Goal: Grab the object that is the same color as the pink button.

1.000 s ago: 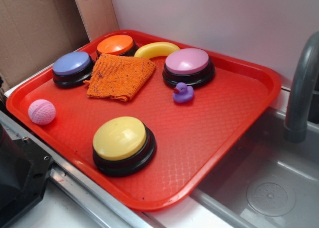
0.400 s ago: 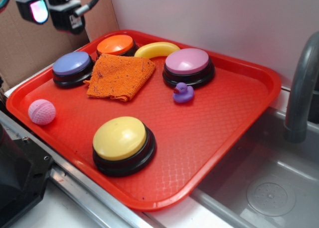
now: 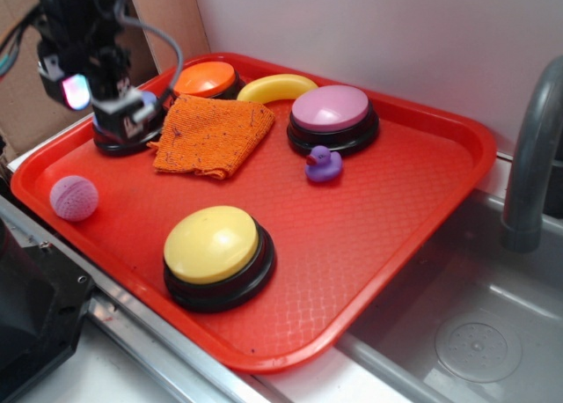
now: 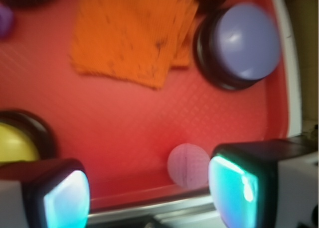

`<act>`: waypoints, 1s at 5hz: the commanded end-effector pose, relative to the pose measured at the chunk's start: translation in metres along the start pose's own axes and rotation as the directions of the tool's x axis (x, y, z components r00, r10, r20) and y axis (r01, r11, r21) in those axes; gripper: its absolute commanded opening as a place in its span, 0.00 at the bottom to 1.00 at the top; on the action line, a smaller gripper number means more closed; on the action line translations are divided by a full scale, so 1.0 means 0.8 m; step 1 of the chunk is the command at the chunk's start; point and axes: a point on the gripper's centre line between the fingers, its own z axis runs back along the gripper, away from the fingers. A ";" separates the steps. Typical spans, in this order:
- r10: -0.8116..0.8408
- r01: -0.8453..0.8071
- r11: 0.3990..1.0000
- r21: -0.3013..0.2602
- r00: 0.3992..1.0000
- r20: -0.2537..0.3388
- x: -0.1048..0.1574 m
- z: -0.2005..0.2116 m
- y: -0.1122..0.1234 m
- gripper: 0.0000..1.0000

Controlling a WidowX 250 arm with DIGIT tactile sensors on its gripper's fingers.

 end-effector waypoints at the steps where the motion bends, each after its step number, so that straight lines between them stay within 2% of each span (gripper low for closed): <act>1: -0.077 0.078 0.997 -0.028 0.996 0.047 -0.011 -0.057 0.036 1.00; 2: -0.072 0.071 0.997 0.022 0.996 0.047 -0.017 -0.074 0.040 1.00; 3: -0.077 0.076 0.995 0.057 0.997 0.014 -0.016 -0.091 0.046 1.00; 4: -0.097 0.096 0.994 0.060 0.995 0.010 -0.011 -0.095 0.039 0.92; 5: -0.066 0.065 0.996 0.053 0.998 0.011 -0.009 -0.084 0.039 0.00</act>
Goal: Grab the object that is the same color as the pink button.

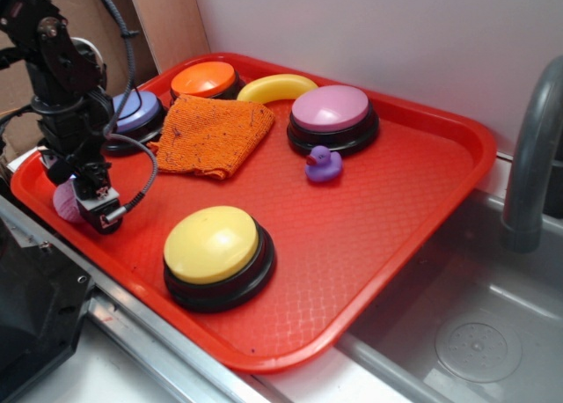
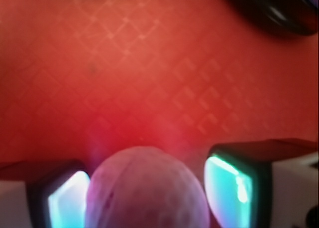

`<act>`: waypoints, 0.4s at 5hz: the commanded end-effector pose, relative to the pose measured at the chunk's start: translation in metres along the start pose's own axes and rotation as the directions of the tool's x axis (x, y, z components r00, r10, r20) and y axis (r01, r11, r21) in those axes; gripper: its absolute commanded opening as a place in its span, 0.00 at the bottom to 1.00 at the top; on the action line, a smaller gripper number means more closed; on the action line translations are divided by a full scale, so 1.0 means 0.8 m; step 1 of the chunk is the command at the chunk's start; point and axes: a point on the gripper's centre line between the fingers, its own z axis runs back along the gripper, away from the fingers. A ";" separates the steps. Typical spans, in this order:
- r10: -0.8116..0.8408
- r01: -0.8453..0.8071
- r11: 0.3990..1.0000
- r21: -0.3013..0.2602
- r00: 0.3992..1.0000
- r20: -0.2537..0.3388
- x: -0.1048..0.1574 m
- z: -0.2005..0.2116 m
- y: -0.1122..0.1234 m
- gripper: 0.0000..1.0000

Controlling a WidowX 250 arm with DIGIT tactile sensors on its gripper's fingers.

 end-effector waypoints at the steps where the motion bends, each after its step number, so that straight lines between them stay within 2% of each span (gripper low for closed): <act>1: 0.096 -0.096 0.994 -0.053 0.995 0.003 0.017 0.047 0.006 0.00; 2: 0.200 -0.196 0.969 -0.149 0.980 0.009 0.054 0.103 -0.001 0.00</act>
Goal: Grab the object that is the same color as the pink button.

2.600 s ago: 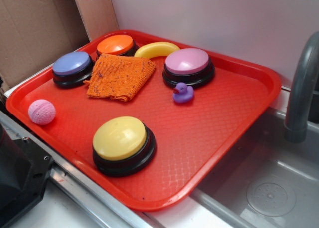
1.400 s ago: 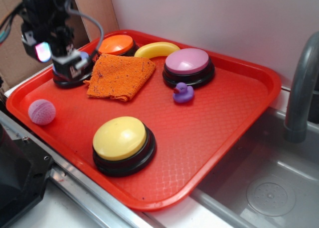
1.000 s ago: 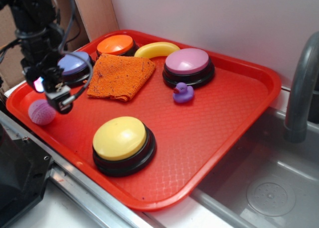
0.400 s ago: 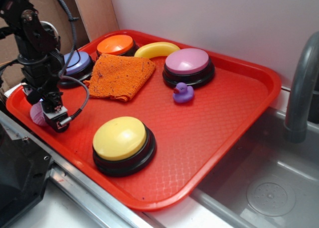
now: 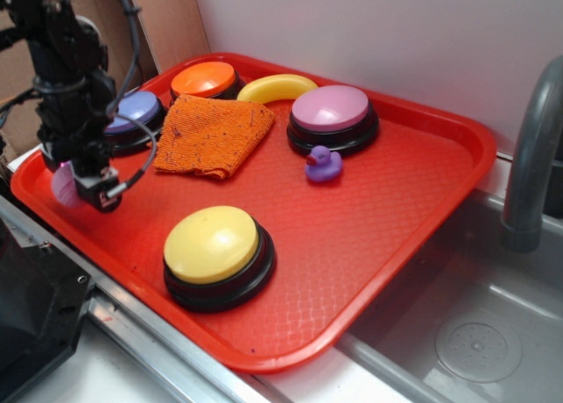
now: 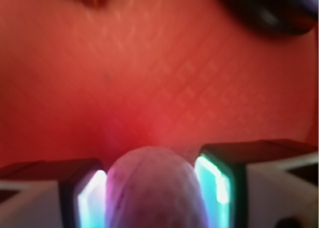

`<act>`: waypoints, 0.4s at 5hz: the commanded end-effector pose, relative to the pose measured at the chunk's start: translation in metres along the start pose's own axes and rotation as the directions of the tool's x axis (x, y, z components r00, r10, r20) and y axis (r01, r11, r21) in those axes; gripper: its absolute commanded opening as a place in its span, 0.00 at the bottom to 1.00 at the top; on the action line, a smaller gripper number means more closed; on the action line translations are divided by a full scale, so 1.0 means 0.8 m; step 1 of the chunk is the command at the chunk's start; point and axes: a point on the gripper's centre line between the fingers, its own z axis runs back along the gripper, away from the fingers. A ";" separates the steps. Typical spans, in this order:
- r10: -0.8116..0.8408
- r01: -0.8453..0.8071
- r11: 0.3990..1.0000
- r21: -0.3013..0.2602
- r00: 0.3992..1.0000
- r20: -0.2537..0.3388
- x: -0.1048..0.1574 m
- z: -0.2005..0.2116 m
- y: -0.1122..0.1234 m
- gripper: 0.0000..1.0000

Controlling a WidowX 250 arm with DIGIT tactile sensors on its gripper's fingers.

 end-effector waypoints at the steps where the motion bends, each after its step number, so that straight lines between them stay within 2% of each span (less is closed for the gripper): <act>1: 0.169 -0.160 0.982 -0.104 0.982 0.088 0.064 0.118 -0.022 0.00; 2: 0.191 -0.170 0.975 -0.143 0.971 0.145 0.089 0.167 -0.049 0.00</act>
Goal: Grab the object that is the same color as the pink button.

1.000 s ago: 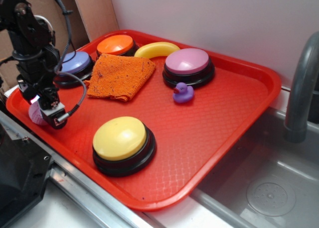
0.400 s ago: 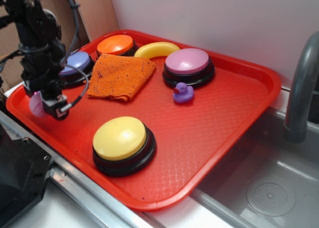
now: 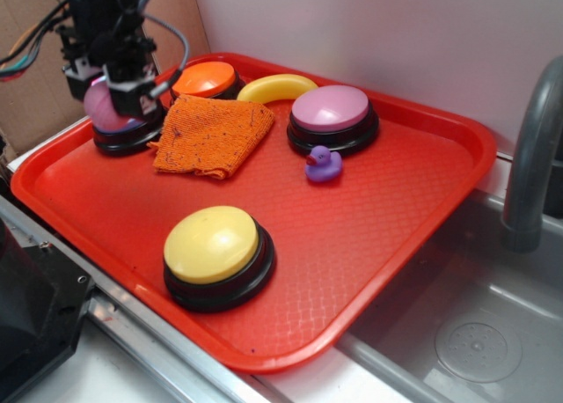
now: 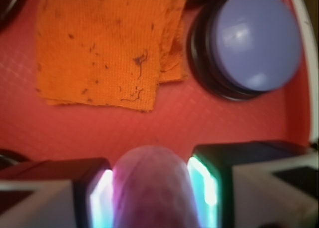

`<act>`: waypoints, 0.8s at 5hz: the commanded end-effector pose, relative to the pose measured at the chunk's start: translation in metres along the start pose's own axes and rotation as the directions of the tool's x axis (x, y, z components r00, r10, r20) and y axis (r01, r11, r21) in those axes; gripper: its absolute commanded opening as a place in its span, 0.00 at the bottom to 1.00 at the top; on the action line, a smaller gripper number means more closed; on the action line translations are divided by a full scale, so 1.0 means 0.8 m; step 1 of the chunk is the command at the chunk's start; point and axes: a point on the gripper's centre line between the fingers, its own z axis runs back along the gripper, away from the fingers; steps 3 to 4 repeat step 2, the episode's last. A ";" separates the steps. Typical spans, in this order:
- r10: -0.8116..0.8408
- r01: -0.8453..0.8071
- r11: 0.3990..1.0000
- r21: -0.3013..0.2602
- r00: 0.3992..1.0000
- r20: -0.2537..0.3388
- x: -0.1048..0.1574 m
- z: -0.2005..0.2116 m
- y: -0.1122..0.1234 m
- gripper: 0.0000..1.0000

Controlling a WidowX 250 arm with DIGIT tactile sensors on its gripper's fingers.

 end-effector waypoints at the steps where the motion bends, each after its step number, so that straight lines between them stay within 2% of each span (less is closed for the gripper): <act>1: 0.008 0.010 0.996 -0.085 0.980 0.201 0.032 0.089 -0.056 0.00; 2: 0.045 -0.035 0.998 -0.050 0.975 0.219 0.031 0.084 -0.059 0.00; 4: 0.045 -0.035 0.998 -0.050 0.975 0.219 0.031 0.084 -0.059 0.00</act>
